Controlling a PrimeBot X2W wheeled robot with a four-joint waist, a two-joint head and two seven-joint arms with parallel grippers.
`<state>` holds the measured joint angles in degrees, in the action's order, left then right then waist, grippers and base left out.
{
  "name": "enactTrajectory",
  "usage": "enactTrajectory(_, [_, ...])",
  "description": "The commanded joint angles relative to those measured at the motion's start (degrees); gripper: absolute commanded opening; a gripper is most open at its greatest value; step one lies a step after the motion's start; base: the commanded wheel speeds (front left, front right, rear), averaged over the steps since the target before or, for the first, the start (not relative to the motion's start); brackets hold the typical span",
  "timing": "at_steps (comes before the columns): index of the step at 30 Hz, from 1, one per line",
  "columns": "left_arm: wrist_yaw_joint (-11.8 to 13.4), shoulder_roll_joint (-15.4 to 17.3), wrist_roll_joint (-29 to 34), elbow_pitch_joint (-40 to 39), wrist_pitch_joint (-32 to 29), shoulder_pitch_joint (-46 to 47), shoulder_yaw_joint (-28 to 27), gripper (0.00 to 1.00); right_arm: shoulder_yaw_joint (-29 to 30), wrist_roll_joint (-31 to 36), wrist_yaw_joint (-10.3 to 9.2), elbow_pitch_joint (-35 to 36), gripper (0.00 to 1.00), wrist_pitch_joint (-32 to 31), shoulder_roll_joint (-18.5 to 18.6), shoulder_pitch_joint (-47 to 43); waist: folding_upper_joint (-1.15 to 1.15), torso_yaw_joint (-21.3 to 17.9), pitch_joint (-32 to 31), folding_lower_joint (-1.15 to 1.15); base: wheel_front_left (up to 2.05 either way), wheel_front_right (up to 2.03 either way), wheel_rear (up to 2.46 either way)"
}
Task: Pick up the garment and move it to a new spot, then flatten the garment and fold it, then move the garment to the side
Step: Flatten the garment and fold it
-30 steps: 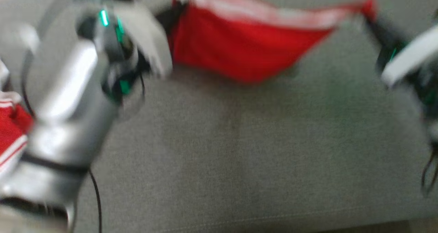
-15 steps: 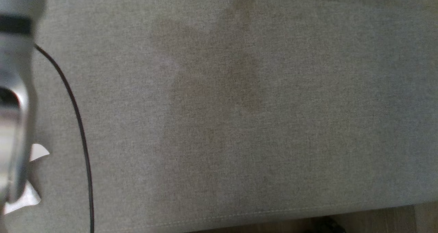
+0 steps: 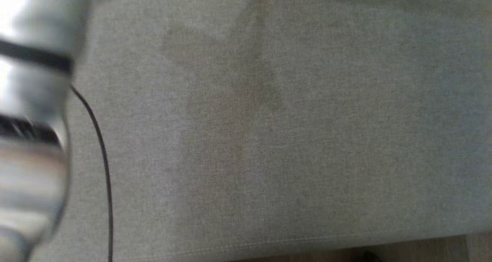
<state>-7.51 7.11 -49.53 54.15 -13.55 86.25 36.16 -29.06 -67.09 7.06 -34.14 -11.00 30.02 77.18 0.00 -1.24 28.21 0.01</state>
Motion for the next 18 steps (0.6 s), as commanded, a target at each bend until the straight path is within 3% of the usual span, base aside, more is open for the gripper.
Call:
enactTrajectory(1, [0.0, 3.4, -1.8, -3.3, -1.5, -0.9, 1.0, 0.00, -0.9, -0.7, 0.43, 1.0, 0.00, -1.6, 1.8, -3.6, 0.00, 0.3, -2.4, -0.01, 0.00, 0.00, 0.00])
enactTrajectory(9, [0.0, 12.0, -14.3, -16.9, -14.3, -20.4, 11.4, 0.00, -9.9, -2.9, 0.43, -0.8, 0.00, -13.5, 6.5, -21.7, 0.00, 0.1, -13.0, -0.01, 0.00, 0.00, 0.00])
enactTrajectory(18, [0.0, 21.8, -26.7, -34.8, -26.8, -37.8, 17.9, 0.00, -16.9, -5.9, 0.43, 9.0, 0.00, -28.4, 14.1, -38.4, 0.00, -0.2, -24.7, -0.01, 0.00, 0.00, 0.00])
